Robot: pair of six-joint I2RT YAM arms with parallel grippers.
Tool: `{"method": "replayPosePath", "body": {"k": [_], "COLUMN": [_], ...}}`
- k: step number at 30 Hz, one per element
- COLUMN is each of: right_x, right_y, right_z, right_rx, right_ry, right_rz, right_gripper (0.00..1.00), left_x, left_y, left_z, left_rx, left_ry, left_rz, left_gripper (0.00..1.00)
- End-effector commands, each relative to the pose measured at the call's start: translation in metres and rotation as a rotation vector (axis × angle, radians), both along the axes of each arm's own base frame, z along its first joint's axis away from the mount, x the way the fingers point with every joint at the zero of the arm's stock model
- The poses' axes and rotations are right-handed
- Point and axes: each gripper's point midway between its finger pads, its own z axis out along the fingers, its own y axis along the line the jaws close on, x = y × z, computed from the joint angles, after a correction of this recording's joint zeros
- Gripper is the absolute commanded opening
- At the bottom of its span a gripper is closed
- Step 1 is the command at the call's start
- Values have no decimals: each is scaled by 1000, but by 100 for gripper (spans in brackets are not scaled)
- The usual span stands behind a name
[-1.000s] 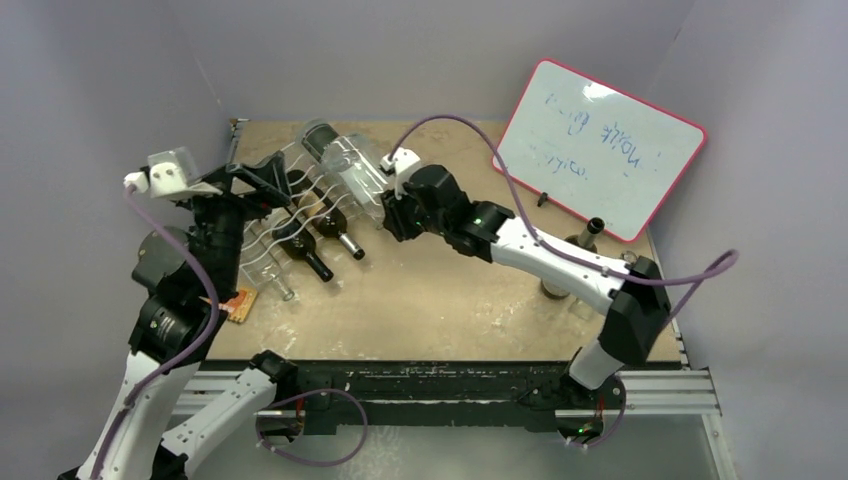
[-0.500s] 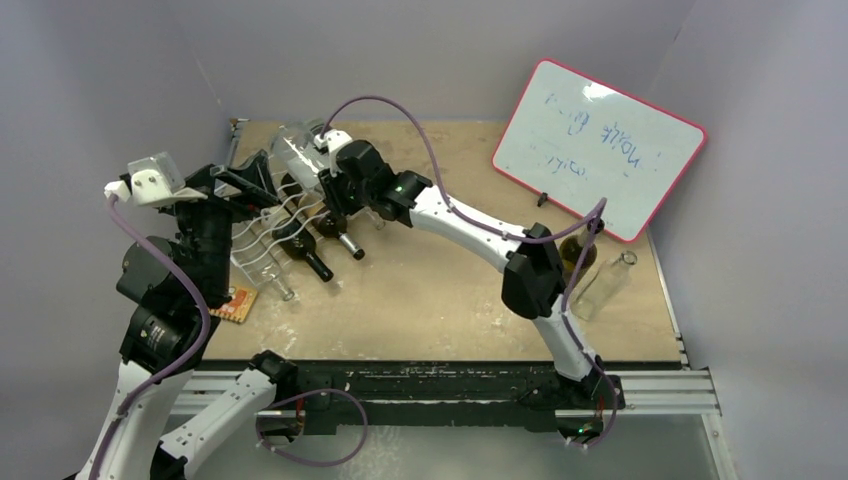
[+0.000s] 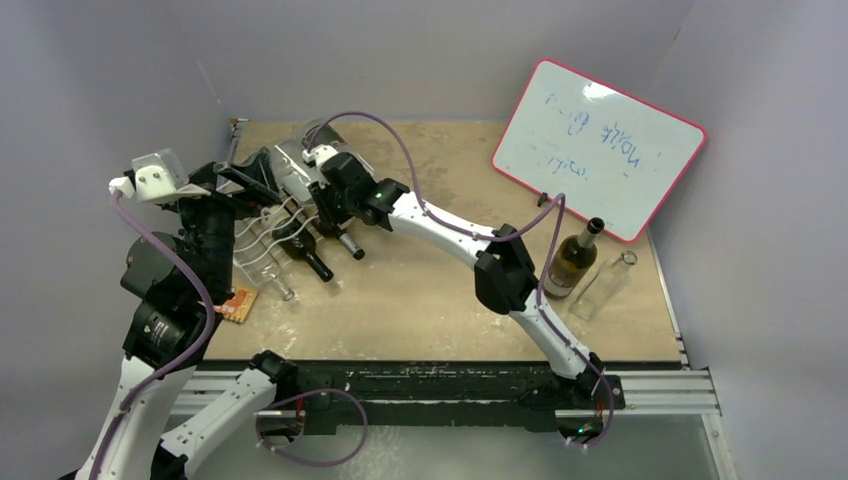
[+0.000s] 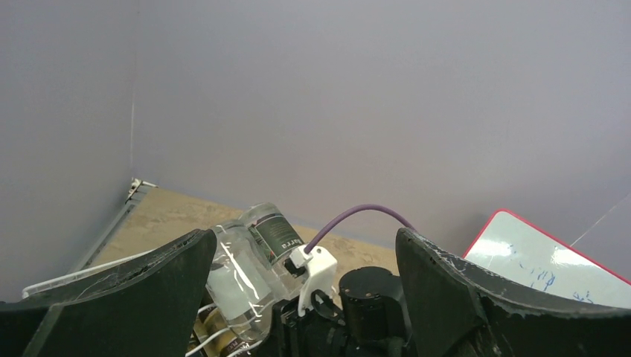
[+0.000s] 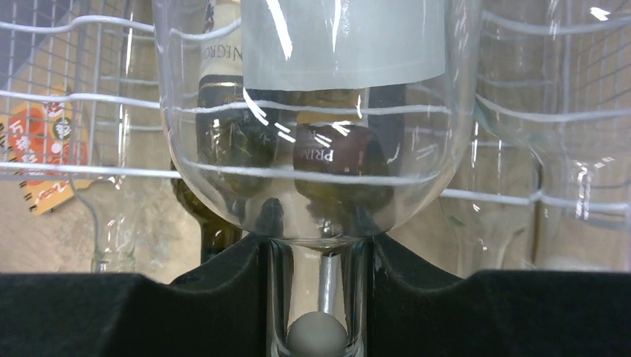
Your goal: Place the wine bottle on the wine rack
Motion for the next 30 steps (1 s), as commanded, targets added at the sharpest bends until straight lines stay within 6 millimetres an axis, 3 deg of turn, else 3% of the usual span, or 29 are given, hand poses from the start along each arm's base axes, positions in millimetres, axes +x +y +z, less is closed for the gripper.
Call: {"method": "replayPosePath", "body": {"k": [1, 12, 19, 24, 30], "right_x": [29, 42, 44, 42, 23], "right_y": [30, 33, 32, 30, 25], "right_z": [149, 124, 113, 119, 168], "right_rx": [362, 338, 313, 322, 405], "right_ry": [-285, -290, -283, -287, -296], "right_rz": [-47, -97, -102, -99, -42], "right_gripper": [0, 43, 55, 59, 64], "left_x": [-2, 2, 2, 3, 0], "left_y": [3, 3, 3, 2, 3], "left_z": [14, 11, 10, 10, 14], "left_rx": [-3, -9, -6, -5, -7], "left_ry": [-35, -22, -19, -18, -24], "left_rz": [13, 20, 20, 20, 18], "left_gripper": [91, 91, 91, 91, 91]}}
